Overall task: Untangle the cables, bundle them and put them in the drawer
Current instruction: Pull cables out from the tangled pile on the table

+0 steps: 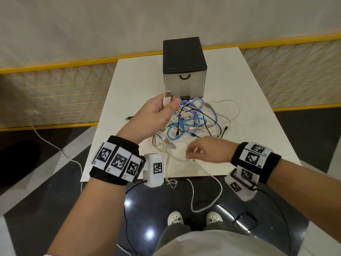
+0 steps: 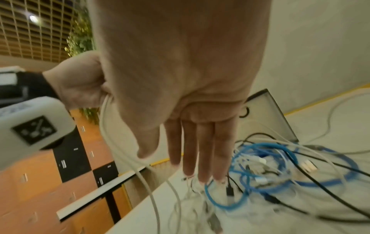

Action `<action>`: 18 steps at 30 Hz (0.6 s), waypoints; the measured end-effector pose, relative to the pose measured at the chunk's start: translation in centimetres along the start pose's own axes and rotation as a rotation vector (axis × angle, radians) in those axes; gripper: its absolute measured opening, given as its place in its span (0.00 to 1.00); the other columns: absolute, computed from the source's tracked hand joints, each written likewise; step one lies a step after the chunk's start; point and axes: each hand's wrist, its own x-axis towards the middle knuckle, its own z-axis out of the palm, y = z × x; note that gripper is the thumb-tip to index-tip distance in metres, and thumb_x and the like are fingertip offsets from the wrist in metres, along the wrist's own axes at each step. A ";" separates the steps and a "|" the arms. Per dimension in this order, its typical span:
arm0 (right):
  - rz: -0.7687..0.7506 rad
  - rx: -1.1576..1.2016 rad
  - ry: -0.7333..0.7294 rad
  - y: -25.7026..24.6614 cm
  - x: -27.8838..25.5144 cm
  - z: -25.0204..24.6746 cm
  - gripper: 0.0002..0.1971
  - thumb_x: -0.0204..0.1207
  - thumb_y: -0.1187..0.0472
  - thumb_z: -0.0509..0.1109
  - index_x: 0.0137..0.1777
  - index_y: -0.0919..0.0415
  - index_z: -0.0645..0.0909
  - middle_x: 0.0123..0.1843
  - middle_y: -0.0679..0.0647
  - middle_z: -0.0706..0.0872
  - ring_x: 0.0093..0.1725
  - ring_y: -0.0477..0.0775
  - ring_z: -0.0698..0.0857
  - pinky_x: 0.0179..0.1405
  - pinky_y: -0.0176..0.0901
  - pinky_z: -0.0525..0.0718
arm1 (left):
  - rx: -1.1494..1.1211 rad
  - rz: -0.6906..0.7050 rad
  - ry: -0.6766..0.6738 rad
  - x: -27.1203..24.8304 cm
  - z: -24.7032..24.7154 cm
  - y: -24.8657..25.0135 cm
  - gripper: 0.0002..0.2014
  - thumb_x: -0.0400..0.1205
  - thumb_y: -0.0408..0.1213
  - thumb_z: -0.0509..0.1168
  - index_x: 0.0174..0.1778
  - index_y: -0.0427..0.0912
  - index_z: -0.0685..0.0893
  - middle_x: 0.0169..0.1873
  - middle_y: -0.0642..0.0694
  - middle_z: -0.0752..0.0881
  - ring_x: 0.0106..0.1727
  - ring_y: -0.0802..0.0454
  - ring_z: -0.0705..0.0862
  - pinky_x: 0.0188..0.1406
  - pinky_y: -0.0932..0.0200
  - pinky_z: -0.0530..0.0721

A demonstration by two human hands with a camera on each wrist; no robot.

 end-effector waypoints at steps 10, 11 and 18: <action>-0.288 0.521 0.112 -5.6 1.7 -0.8 0.10 0.87 0.65 0.54 0.56 0.66 0.77 0.45 0.41 0.81 0.43 0.24 0.79 0.49 0.18 0.73 | -0.220 0.056 0.015 0.7 1.4 1.5 0.13 0.92 0.40 0.53 0.41 0.43 0.69 0.24 0.55 0.62 0.23 0.59 0.60 0.21 0.66 0.62; -0.264 0.492 0.086 -5.4 1.8 0.1 0.12 0.88 0.65 0.52 0.55 0.69 0.76 0.42 0.41 0.80 0.41 0.23 0.78 0.47 0.17 0.72 | -0.208 0.071 0.035 0.8 1.1 1.6 0.13 0.92 0.40 0.52 0.40 0.44 0.69 0.24 0.56 0.63 0.23 0.60 0.60 0.22 0.67 0.63; -0.201 0.373 -0.009 -3.2 2.5 1.4 0.08 0.87 0.58 0.56 0.51 0.57 0.76 0.46 0.43 0.81 0.43 0.36 0.78 0.48 0.31 0.74 | -0.302 -0.015 0.121 0.8 0.4 0.2 0.21 0.85 0.63 0.46 0.45 0.50 0.72 0.28 0.51 0.64 0.23 0.56 0.58 0.20 0.64 0.58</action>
